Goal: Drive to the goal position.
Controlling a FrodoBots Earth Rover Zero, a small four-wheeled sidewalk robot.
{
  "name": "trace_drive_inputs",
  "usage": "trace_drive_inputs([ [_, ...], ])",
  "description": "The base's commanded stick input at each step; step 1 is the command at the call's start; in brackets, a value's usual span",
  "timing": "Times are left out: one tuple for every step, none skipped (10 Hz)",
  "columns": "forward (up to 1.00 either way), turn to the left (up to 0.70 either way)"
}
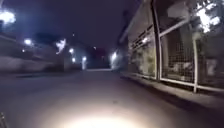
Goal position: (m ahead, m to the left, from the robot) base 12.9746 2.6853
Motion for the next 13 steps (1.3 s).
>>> trace_drive_inputs([
  [0.7, 0.0],
  [0.7, 0.0],
  [0.7, -0.24],
  [0.7, -0.35],
  [0.7, -0.23],
  [0.7, -0.03],
  [0.7, 0.0],
  [0.7, 0.0],
  [0.7, 0.0],
  [0.7, 0.0],
  [0.7, 0.0],
  [0.7, 0.0],
  [0.7, 0.0],
])
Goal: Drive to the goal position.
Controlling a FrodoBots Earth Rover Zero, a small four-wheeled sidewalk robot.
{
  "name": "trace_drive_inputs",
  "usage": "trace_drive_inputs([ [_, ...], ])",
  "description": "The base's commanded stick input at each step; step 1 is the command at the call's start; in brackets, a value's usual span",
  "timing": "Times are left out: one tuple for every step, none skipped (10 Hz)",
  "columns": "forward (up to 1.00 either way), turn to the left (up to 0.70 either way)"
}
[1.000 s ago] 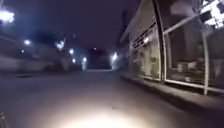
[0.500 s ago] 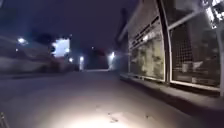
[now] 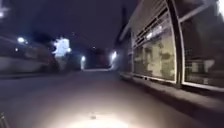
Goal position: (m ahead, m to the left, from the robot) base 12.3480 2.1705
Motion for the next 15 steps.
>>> trace_drive_inputs([
  [0.7, 0.0],
  [0.7, 0.0],
  [0.7, 0.0],
  [0.7, 0.0],
  [0.7, 0.0],
  [0.7, 0.0],
  [0.7, 0.0],
  [0.7, 0.0],
  [0.7, 0.0],
  [0.7, 0.0],
  [0.7, 0.0],
  [0.7, 0.0],
  [0.7, 0.0],
  [0.7, 0.0],
  [0.7, 0.0],
])
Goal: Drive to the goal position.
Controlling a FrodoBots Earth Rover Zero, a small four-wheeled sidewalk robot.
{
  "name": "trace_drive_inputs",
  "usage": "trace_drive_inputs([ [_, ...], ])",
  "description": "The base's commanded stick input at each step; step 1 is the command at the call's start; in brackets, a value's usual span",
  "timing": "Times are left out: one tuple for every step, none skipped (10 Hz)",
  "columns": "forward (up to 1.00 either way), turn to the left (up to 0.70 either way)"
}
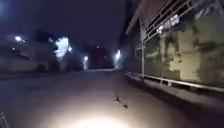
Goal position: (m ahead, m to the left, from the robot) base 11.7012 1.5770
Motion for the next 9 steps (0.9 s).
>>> trace_drive_inputs([
  [0.7, 0.0],
  [0.7, 0.0],
  [0.7, 0.0],
  [0.7, 0.0],
  [0.7, 0.0],
  [0.7, 0.0],
  [0.7, 0.0],
  [0.7, 0.0],
  [0.7, 0.0],
])
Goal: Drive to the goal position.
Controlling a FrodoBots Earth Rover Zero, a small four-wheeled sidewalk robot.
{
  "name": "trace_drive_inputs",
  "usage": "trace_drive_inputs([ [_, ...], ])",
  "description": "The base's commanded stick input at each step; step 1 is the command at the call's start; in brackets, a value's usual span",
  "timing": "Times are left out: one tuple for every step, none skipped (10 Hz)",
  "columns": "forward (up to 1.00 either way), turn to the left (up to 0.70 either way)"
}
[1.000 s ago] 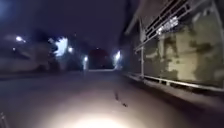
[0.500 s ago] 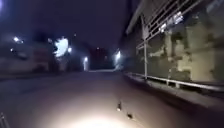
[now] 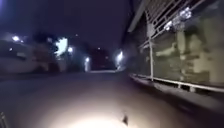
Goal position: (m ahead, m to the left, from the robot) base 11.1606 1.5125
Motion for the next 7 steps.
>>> trace_drive_inputs([
  [0.7, 0.0],
  [0.7, 0.0],
  [0.7, 0.0],
  [0.7, 0.0],
  [0.7, 0.0],
  [0.7, 0.0],
  [0.7, 0.0],
])
